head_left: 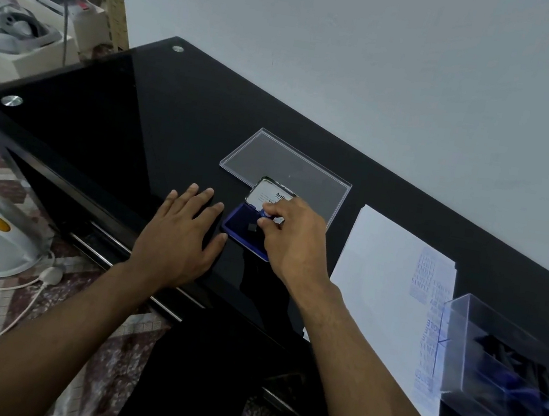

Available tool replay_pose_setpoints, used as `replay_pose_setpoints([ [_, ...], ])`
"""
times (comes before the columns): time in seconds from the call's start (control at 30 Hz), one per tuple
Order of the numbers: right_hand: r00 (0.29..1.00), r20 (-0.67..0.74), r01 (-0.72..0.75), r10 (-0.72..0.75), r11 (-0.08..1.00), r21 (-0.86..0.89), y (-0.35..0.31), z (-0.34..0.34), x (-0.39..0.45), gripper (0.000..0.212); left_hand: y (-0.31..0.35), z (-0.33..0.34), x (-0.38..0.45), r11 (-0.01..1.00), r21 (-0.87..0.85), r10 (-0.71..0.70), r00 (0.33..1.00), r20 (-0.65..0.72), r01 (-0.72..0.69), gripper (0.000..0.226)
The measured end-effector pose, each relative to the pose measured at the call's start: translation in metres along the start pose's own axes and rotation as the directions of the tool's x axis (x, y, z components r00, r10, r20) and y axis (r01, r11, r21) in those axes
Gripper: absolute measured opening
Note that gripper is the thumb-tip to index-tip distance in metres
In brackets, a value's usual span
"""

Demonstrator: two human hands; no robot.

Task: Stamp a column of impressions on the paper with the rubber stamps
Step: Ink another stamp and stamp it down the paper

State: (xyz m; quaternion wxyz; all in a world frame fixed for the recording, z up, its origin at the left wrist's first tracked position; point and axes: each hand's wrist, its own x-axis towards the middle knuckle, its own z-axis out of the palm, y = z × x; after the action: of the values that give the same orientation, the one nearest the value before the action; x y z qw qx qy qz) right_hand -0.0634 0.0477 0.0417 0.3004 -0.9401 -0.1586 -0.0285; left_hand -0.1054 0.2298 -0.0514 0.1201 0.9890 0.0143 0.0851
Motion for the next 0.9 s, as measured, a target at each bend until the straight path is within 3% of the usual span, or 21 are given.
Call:
replay_pose_setpoints([
  [0.23,0.994,-0.105,-0.002,0.012,0.995,0.096,0.013,-0.005,-0.012,0.029,0.008,-0.010,0.002,0.997,-0.073,0.008,1.000,-0.029,-0.010,0.071],
  [0.47,0.977,-0.210,-0.018,0.033,0.997,0.074,0.047,-0.041,-0.035,0.028,0.064,-0.019,0.015,0.983,-0.142,0.111,0.992,-0.054,-0.118,0.066],
  [0.9,0.900,-0.355,-0.226,0.253,0.967,0.116,0.122,-0.111,-0.098,0.025,0.178,-0.001,0.020,0.926,-0.249,0.290,0.957,-0.010,-0.283,0.061],
])
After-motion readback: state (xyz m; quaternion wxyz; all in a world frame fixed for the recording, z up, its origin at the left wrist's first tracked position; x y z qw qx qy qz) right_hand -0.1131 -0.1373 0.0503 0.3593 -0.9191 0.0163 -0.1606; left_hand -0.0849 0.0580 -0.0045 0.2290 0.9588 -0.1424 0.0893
